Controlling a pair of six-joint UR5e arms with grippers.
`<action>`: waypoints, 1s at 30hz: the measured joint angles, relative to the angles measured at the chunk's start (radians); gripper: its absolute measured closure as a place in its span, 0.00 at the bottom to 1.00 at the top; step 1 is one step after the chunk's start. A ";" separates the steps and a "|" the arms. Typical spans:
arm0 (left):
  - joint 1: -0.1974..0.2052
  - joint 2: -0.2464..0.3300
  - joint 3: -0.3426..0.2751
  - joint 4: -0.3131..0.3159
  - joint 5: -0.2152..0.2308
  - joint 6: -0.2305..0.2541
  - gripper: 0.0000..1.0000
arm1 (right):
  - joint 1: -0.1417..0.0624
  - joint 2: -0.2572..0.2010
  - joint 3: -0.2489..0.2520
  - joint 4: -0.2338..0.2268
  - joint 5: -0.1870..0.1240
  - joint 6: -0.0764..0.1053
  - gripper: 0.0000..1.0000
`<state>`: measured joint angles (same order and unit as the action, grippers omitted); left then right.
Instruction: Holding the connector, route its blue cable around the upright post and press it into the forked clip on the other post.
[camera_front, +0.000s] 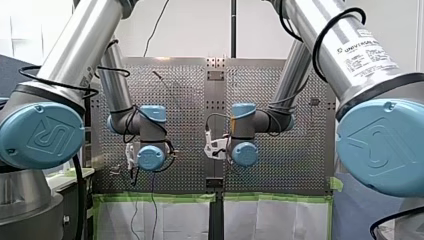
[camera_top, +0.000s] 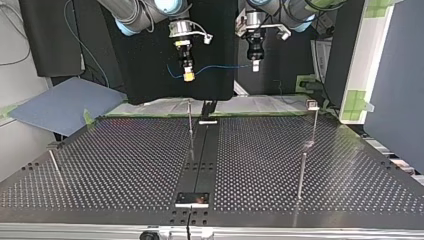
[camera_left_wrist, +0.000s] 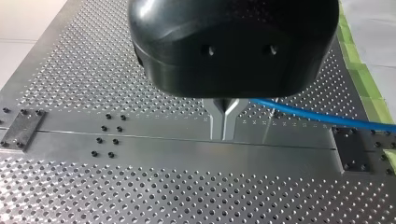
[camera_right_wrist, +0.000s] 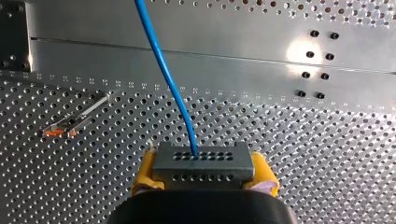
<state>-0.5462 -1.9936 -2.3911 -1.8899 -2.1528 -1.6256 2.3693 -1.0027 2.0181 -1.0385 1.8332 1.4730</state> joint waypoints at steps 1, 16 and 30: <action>0.002 -0.002 0.000 0.000 0.000 0.002 1.00 | 0.001 0.001 -0.001 0.001 0.001 -0.001 1.00; 0.012 -0.092 0.000 0.001 0.001 0.035 1.00 | 0.062 0.120 -0.071 0.105 0.012 -0.003 1.00; 0.011 -0.109 0.010 0.013 0.017 0.020 1.00 | 0.063 0.184 -0.081 0.113 0.014 0.004 1.00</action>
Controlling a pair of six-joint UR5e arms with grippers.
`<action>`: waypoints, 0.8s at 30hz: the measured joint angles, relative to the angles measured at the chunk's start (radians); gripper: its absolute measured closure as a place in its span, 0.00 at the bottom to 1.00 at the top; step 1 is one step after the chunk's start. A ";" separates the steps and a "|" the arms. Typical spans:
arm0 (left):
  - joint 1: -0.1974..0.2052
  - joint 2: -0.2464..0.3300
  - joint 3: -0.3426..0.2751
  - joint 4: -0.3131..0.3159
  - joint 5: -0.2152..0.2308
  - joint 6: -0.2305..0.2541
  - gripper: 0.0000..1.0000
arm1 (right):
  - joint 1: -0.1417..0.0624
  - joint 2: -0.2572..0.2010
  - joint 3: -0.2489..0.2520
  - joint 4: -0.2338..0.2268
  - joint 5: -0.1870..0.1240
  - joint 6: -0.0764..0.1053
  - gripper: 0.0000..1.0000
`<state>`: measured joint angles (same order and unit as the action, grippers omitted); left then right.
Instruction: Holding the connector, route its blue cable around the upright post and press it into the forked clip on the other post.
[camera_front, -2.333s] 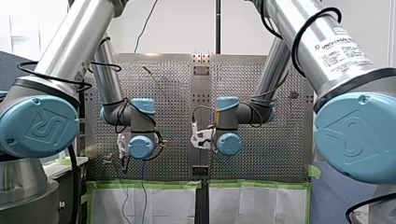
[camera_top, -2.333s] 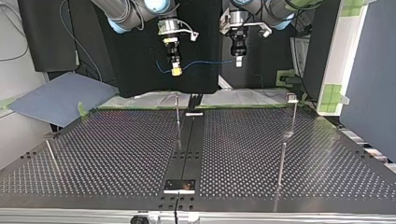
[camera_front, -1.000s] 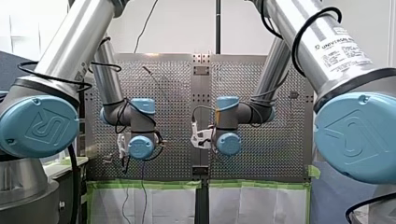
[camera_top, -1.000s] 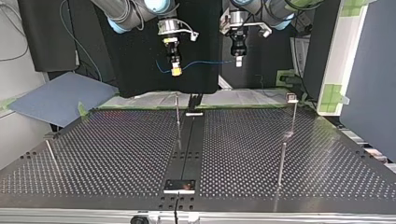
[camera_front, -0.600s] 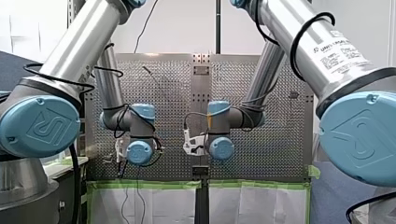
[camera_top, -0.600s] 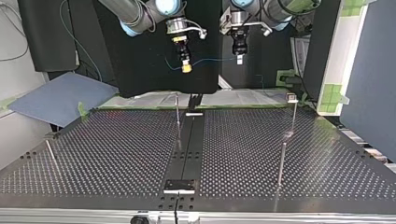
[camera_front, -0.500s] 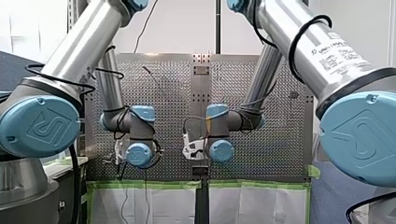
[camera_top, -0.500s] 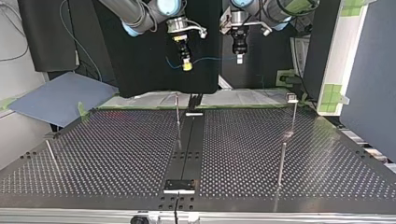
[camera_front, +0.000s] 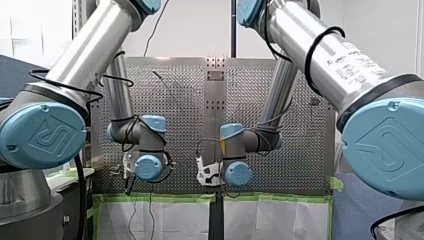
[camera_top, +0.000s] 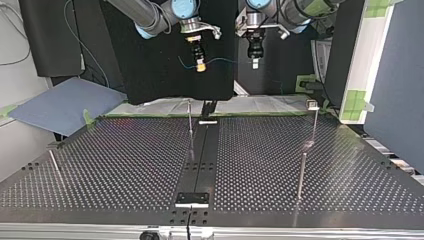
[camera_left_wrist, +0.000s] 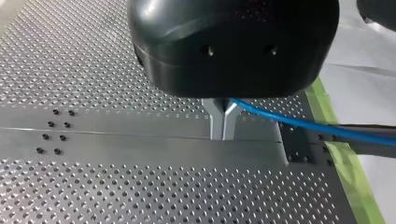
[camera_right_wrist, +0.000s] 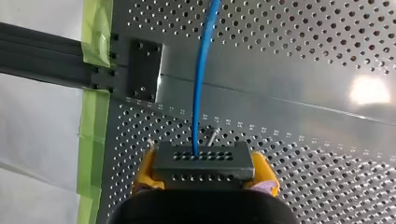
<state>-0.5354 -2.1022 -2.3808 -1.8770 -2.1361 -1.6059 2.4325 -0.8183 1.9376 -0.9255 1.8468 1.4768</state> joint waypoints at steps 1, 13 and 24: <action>-0.002 0.000 0.007 -0.001 0.008 -0.008 1.00 | 0.001 0.001 -0.006 0.004 0.001 0.005 1.00; 0.005 0.084 0.029 -0.086 0.020 -0.097 1.00 | -0.007 -0.080 -0.034 0.094 -0.019 0.098 1.00; 0.036 0.173 0.063 -0.175 -0.007 -0.143 1.00 | -0.053 -0.175 -0.067 0.184 -0.061 0.170 1.00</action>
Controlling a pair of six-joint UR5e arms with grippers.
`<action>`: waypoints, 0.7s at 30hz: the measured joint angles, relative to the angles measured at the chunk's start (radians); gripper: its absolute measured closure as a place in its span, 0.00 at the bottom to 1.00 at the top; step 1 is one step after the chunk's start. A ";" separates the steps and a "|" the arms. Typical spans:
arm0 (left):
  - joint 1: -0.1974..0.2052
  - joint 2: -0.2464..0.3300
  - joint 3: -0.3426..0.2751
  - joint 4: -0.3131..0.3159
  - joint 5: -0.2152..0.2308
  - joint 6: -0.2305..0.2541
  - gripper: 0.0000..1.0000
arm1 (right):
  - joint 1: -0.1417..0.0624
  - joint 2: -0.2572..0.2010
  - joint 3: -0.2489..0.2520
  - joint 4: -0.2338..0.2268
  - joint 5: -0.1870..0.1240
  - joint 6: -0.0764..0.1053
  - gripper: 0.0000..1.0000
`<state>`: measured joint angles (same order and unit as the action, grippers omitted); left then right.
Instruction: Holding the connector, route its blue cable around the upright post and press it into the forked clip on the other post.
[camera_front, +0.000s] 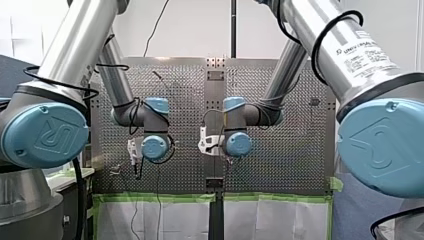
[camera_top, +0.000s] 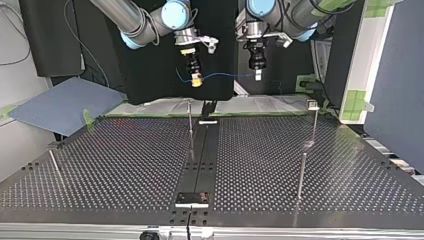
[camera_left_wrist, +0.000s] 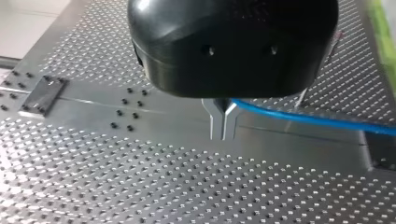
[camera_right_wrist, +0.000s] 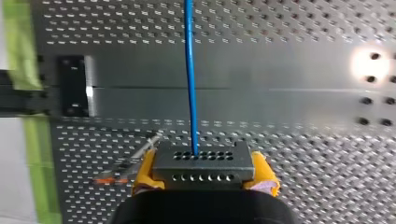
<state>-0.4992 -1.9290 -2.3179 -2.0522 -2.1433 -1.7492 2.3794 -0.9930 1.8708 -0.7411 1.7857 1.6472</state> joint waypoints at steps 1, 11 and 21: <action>0.003 0.009 0.004 -0.009 0.000 -0.004 1.00 | -0.005 -0.010 -0.006 0.009 -0.001 0.001 1.00; 0.026 0.089 0.048 -0.090 0.000 -0.060 1.00 | -0.026 -0.094 -0.063 0.072 -0.025 0.001 1.00; 0.054 0.169 0.086 -0.169 -0.009 -0.105 1.00 | -0.040 -0.172 -0.113 0.134 -0.034 0.002 1.00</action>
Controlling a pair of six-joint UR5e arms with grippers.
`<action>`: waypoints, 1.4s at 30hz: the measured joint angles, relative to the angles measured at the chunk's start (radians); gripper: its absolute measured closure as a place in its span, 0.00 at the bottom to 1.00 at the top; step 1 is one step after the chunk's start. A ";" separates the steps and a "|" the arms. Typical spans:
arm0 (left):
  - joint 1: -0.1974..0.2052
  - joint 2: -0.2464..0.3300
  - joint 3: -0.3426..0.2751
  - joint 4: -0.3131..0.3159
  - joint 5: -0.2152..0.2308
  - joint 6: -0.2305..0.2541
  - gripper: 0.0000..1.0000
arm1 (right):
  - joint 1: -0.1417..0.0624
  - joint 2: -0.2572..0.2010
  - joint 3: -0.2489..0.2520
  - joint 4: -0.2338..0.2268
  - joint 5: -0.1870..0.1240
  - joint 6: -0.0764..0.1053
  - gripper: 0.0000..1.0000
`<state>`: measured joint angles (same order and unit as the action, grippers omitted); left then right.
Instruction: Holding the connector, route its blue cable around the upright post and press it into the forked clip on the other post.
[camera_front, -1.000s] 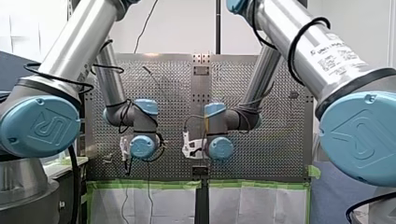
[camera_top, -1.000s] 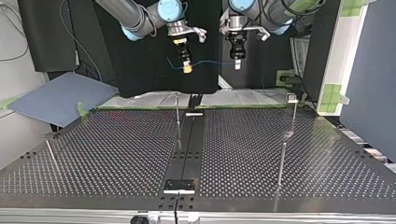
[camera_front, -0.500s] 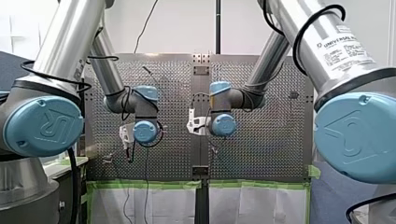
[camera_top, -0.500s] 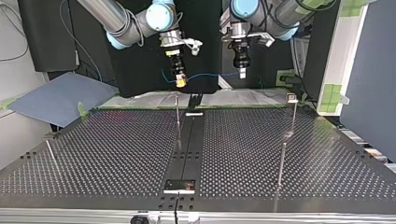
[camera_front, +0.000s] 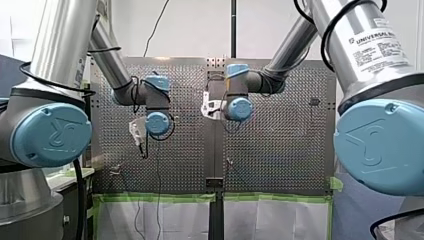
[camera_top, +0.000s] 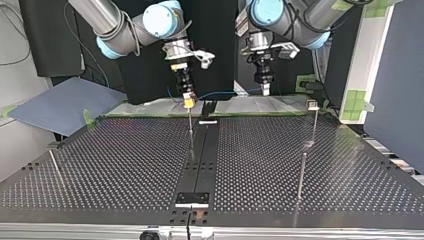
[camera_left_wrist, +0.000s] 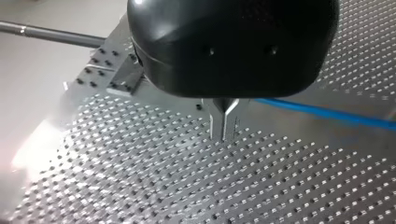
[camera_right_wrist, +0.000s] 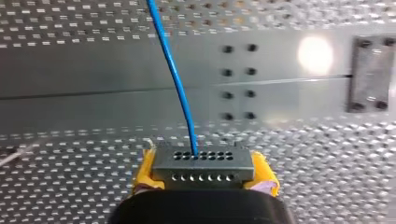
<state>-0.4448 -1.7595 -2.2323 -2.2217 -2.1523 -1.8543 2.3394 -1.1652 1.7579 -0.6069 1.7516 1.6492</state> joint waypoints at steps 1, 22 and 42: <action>0.005 0.010 0.003 -0.010 -0.006 -0.001 1.00 | -0.003 -0.010 -0.004 0.003 -0.001 0.001 1.00; 0.079 0.174 0.106 -0.174 -0.019 -0.067 1.00 | -0.016 -0.078 -0.124 0.089 -0.102 0.001 1.00; 0.150 0.342 0.246 -0.344 0.010 -0.088 1.00 | -0.012 -0.077 -0.239 0.131 -0.175 0.020 1.00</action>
<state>-0.2945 -1.4179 -1.9867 -2.5657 -2.1424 -1.9420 2.3272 -1.2421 1.5187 -0.4758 1.5770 1.6692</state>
